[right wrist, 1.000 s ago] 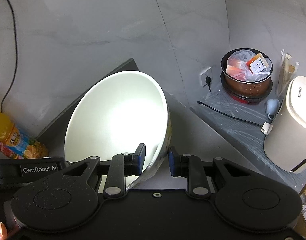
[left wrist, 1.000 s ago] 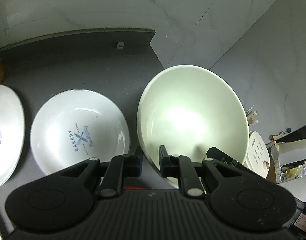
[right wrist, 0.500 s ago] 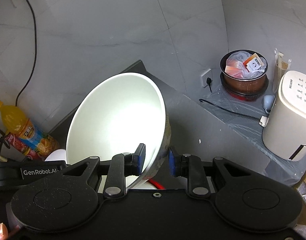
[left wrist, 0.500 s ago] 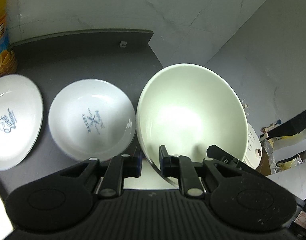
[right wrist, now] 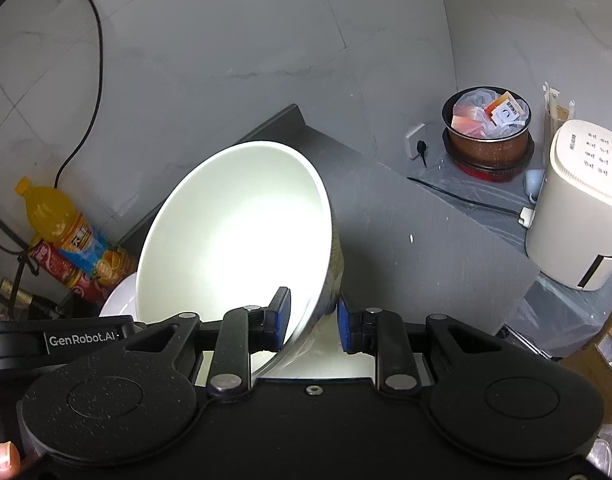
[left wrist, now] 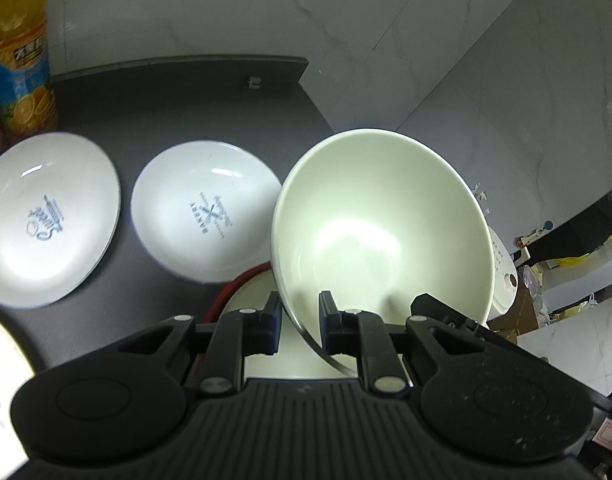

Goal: Organize plates and bowls
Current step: 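Carry the second cream bowl with both grippers and lower it onto the stack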

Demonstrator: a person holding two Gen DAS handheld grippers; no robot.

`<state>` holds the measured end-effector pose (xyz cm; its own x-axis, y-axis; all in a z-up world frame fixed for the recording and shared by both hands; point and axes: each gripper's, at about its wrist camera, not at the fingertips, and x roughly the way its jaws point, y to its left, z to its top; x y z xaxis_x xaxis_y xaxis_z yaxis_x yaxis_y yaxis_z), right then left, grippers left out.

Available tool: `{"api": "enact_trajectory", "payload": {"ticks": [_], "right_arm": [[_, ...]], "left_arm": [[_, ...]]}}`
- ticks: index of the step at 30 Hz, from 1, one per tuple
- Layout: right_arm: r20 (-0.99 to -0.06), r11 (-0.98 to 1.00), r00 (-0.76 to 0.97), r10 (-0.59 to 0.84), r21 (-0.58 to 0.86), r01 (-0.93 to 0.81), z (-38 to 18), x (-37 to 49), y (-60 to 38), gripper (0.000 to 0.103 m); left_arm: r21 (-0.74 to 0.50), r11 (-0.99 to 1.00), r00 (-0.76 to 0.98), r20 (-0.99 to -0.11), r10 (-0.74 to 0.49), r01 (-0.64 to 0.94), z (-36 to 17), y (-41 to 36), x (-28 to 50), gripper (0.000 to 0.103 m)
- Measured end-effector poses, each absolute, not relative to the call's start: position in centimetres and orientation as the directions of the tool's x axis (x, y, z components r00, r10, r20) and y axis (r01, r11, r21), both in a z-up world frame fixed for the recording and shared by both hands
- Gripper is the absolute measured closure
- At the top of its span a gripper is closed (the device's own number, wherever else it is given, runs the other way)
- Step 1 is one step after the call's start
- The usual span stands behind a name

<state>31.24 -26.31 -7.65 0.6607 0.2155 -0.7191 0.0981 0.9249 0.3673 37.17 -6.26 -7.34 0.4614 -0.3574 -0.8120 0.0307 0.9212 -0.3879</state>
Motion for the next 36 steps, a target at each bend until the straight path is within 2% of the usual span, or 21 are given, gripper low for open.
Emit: {"api": "enact_trajectory", "payload": {"ticks": [20,29,36], "right_arm": [[-0.788,0.932,0.582,0.201,0.337,0.133,-10.7,28.1,-24.9,0.077],[-0.798,0.921,0.557,0.231,0.364,0.141,-11.6,28.1,-25.0,0.072],[-0.798,0.927,0.558,0.228,0.353,0.126,-11.0,27.7,-25.0,0.064]], "left_arm": [[-0.370,0.928,0.370,-0.859,-0.354,0.028,-10.7,-4.9,34.0,0.087],[-0.343,0.939,0.367,-0.871,-0.327,0.023,-11.2,-5.0,33.9,0.084],[-0.347,0.938,0.364,-0.871,-0.330,0.019,-10.6,-4.6,33.8,0.082]]}}
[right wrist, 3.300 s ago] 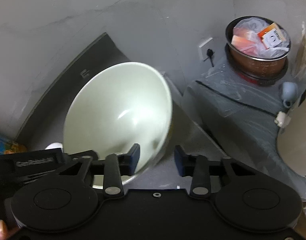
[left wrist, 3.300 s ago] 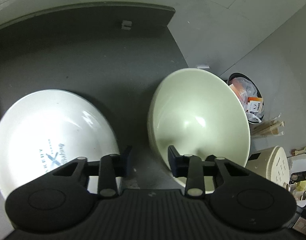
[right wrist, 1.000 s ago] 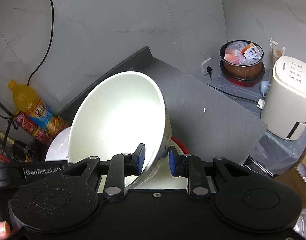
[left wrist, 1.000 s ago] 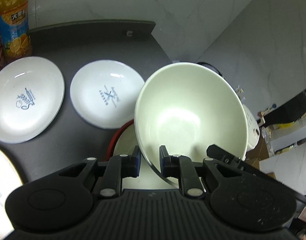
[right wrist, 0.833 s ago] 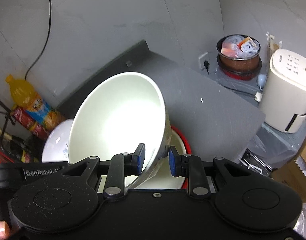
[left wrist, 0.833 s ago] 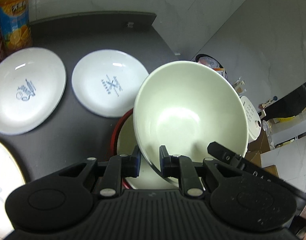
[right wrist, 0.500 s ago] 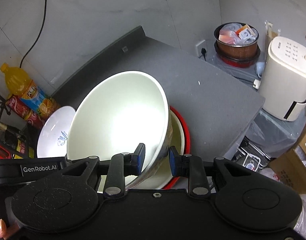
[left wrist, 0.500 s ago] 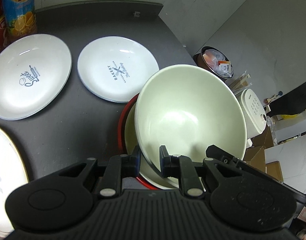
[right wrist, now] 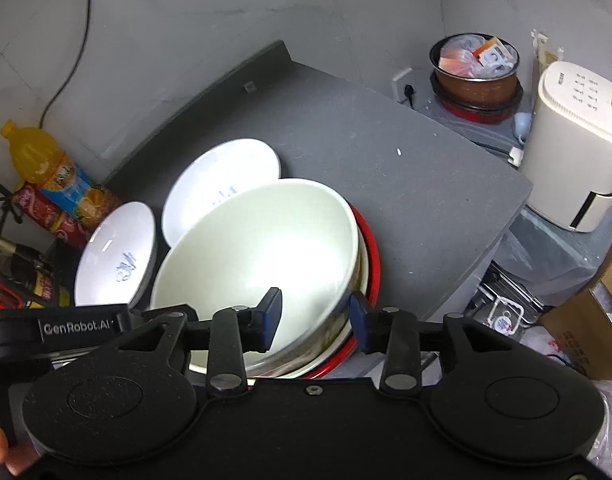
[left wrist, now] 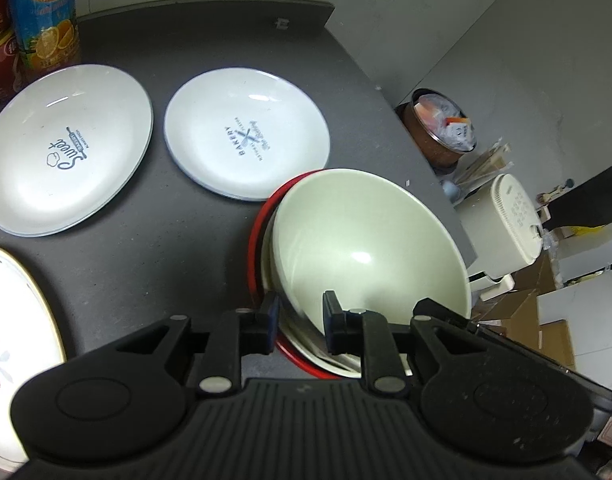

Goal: Organize plates and bowls
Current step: 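Carry the second cream bowl with both grippers and lower it onto the stack, then open both grippers and withdraw from the stacked bowls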

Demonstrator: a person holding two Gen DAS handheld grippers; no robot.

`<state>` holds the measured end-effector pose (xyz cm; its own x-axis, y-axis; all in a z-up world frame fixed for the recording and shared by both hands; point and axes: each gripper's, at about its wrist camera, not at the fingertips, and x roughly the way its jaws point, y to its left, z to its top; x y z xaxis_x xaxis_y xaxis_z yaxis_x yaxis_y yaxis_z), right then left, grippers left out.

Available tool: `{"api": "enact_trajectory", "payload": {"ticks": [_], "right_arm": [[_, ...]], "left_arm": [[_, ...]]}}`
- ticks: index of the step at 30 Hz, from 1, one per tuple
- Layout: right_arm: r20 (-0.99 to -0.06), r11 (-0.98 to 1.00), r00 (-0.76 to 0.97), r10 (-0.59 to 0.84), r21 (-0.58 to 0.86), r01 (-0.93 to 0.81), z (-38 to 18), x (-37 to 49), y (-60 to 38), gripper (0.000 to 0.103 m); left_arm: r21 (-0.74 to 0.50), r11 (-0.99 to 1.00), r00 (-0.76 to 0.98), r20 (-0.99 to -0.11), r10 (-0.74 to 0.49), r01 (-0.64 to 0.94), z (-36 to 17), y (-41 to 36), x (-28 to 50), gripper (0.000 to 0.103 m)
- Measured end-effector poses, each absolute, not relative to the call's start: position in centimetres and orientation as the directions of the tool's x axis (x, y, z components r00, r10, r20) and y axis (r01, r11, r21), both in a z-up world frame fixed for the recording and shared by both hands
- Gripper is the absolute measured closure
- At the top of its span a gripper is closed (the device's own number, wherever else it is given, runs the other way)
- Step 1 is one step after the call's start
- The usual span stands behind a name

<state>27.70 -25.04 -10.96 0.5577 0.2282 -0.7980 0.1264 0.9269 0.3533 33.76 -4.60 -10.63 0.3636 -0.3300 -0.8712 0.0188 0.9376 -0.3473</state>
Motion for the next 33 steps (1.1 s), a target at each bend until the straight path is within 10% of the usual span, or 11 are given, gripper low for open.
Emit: {"api": "enact_trajectory", "payload": {"ticks": [19,33], "right_arm": [[-0.751,0.922,0.607,0.262,0.381,0.073,-8.4,25.9,-24.9,0.075],[-0.786,0.927,0.547,0.290,0.372,0.043,-9.5,25.1,-22.7,0.074]], "left_arm": [[-0.318,0.948,0.450,-0.848,-0.280,-0.008,-7.2,-0.5,31.6,0.048],[-0.317,0.943,0.483,-0.844,-0.232,-0.102,-6.1,4.9,28.6,0.043]]}}
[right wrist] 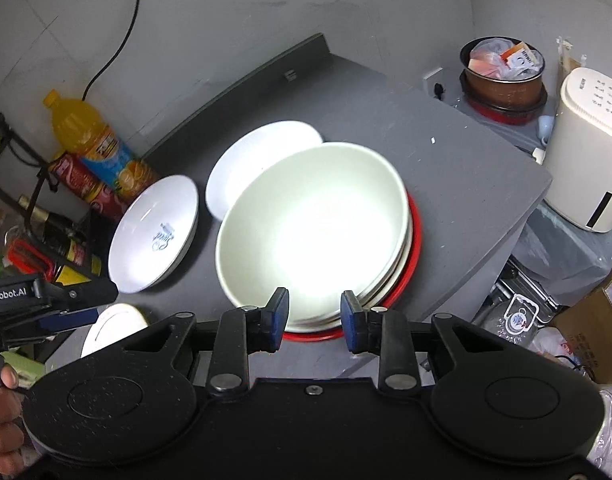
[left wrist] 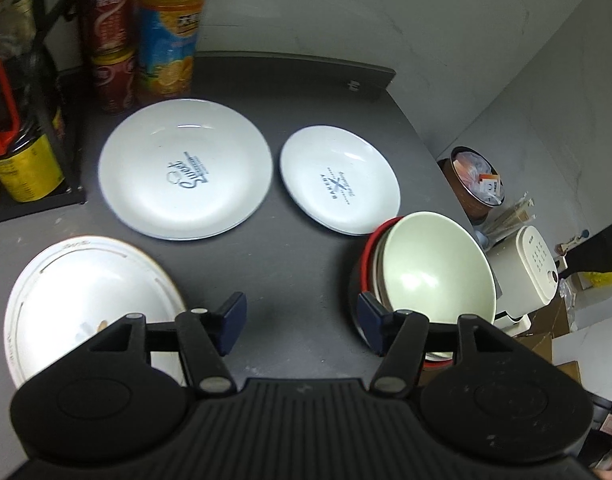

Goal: Organize plates and bowls

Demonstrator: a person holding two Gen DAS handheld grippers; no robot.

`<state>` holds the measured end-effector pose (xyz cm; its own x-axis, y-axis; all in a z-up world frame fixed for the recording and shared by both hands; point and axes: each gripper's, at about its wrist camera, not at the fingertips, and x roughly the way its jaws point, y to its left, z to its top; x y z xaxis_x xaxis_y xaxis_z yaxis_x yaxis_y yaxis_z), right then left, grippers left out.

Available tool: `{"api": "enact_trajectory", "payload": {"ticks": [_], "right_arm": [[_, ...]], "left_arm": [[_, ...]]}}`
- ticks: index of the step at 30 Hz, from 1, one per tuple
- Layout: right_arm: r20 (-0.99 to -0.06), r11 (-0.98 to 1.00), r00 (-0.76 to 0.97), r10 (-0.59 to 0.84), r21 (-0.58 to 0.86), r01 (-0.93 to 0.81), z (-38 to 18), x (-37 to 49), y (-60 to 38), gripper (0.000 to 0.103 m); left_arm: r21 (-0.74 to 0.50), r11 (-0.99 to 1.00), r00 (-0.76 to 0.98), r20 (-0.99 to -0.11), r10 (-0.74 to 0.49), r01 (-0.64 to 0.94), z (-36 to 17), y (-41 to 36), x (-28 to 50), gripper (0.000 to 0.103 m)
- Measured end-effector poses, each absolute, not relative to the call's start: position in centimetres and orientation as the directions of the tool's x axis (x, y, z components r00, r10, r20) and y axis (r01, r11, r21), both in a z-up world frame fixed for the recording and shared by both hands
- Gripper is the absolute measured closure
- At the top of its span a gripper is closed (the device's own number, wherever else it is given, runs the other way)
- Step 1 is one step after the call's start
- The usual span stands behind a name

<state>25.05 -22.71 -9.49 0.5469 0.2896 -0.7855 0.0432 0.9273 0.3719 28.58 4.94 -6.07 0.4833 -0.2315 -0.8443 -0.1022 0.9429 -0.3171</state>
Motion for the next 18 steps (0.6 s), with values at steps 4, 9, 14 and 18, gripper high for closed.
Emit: {"api": "enact_trajectory", "payload": {"ticks": [4,9,14,18], "right_arm": [[-0.787,0.930,0.537,0.305,0.367,0.009,-9.0,24.8,-21.8,0.072],[-0.781,0.936,0.531,0.329,0.344,-0.074,-7.9,24.8,-19.9,0.051],[-0.780,0.927,0.503,0.373,0.331,-0.174,-7.3,25.3,-17.4,0.045],[-0.778,0.910,0.475,0.413,0.323,-0.261,-6.9,26.1,-15.0,0.034]], "left_arm": [[-0.313,0.941,0.485,-0.847,-0.215,-0.129,-5.9,6.0,27.5,0.037],[-0.301,0.940,0.495,-0.848,-0.188,-0.160,-5.6,7.3,25.9,0.030],[-0.290,0.932,0.495,-0.856,-0.151,-0.218,-5.7,8.9,24.5,0.025],[-0.282,0.919,0.489,-0.864,-0.119,-0.275,-5.9,10.3,23.6,0.025]]}}
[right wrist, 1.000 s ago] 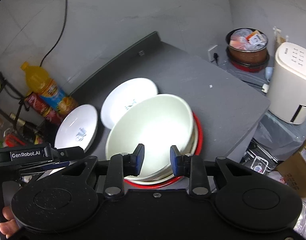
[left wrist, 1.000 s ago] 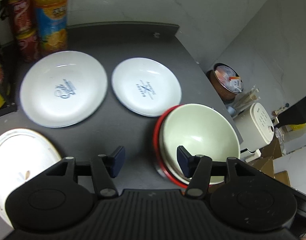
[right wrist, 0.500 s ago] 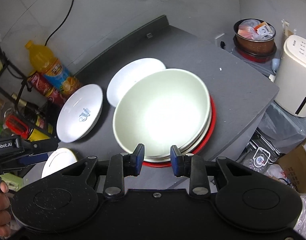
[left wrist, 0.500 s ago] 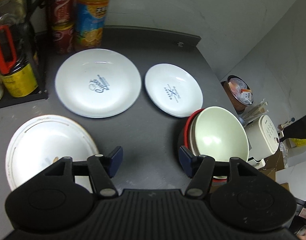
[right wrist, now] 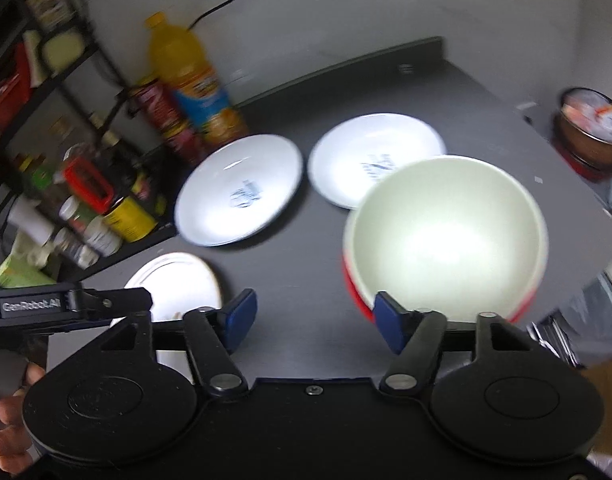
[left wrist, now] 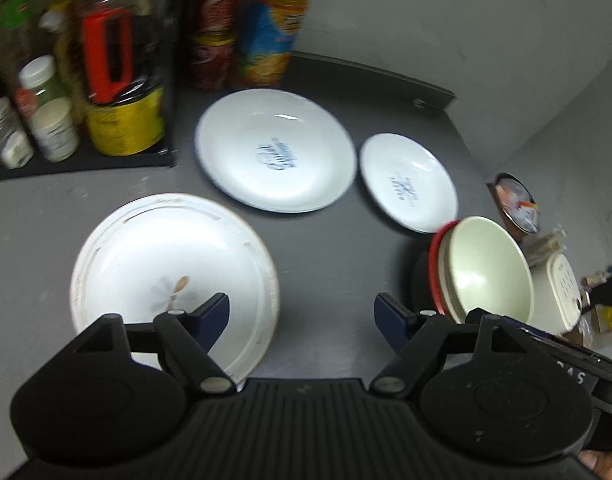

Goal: Organize plates and bowls

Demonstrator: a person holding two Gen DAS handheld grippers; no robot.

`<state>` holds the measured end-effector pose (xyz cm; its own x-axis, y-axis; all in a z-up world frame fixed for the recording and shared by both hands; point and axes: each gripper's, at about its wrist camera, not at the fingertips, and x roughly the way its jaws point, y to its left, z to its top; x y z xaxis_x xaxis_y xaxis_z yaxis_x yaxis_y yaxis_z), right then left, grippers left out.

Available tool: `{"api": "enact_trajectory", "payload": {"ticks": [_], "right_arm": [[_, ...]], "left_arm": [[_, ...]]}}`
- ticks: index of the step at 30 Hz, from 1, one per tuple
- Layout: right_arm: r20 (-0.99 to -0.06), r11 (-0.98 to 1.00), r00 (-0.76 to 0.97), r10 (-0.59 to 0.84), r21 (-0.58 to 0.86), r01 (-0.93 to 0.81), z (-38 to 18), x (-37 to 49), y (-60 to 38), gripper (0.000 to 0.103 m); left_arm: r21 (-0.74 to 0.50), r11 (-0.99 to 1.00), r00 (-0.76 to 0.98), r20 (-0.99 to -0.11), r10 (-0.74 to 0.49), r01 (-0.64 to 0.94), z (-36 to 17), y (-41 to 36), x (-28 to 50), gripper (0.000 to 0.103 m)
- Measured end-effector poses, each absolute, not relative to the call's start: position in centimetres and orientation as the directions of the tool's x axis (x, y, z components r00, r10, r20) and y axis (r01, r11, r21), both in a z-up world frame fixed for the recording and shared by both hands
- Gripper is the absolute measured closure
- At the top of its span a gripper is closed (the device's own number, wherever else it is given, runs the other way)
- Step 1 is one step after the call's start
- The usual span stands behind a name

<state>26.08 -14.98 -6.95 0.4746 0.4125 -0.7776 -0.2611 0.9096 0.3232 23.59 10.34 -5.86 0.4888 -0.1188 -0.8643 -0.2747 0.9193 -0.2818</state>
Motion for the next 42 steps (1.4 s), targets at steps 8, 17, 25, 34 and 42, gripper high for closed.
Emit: {"api": "enact_trajectory", "payload": {"ticks": [8,17,25,34,42], "right_arm": [[-0.782,0.854,0.399,0.479,0.310,-0.418,-6.8,27.8,-10.7,0.020],[-0.794,0.791,0.326,0.513,0.289,-0.540,-7.2,30.1,-7.3,0.016],[-0.813,0.752,0.286,0.508,0.257,-0.607,-7.5,33.3,-6.0,0.014],[-0.831,0.703,0.259,0.492,0.204,-0.681,-7.6,37.6,-5.2,0.013],[-0.840,0.660,0.252,0.481,0.158,-0.734,-8.4,41.6,-4.2,0.015]], "left_arm": [[-0.248,0.881,0.468,-0.883,-0.034,-0.403,-6.0,13.3,22.4,0.025],[-0.240,0.817,0.434,-0.901,0.013,-0.525,-6.7,15.7,21.7,0.024],[-0.246,0.740,0.415,-0.908,0.049,-0.626,-7.6,16.4,22.1,0.024],[-0.305,0.626,0.436,-0.898,0.063,-0.718,-8.6,16.3,23.9,0.025],[-0.380,0.539,0.493,-0.866,0.077,-0.752,-10.0,15.8,26.0,0.029]]}}
